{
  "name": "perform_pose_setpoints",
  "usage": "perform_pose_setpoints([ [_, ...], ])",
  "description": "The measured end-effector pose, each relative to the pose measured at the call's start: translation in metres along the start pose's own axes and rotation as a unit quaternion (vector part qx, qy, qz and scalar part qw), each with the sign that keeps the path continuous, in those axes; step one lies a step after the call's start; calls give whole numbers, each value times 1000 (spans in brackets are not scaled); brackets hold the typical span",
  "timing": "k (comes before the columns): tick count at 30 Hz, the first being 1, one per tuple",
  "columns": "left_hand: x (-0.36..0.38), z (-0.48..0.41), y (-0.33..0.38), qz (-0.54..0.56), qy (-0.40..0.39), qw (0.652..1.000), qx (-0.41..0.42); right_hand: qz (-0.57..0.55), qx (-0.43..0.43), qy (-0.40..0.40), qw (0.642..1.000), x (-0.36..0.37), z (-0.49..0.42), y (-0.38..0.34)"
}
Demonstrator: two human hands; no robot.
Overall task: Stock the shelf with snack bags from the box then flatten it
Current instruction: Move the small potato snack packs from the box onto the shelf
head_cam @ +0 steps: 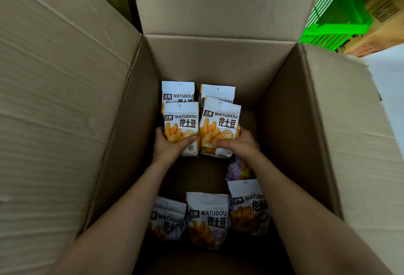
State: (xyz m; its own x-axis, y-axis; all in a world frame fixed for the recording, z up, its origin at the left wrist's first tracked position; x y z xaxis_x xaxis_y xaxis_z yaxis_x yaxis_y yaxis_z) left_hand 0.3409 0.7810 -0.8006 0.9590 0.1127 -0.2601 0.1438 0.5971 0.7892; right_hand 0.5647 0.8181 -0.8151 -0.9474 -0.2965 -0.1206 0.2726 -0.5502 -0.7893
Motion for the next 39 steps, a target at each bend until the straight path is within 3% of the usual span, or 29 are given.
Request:
perform_pose_setpoints([
  [7, -13, 37, 13, 48, 6, 999, -17, -11, -5, 6, 1000, 0, 28, -21],
  [14, -24, 86, 32, 16, 1, 999, -43, -28, 15, -5, 999, -7, 85, -39],
  [26, -60, 204, 96, -18, -77, 993, -84, -24, 54, -32, 998, -16, 210, -93],
  [39, -101, 356, 182, 56, -145, 981, -115, -71, 68, -32, 995, -19, 377, -185],
])
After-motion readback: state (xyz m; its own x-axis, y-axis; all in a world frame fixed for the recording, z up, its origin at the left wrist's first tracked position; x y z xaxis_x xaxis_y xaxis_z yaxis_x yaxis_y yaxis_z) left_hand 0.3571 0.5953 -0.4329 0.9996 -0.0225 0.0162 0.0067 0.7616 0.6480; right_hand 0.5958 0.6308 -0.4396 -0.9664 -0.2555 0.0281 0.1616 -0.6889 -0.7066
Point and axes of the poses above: each hand's wrist, its own z-axis away from the middle knuckle, its own x-axis out of the palm, y = z × x, the point moved 5 cm from there along -z, towards the middle knuckle, and after that the axes turned 10 degrees about -y, right-handed, at the moved point
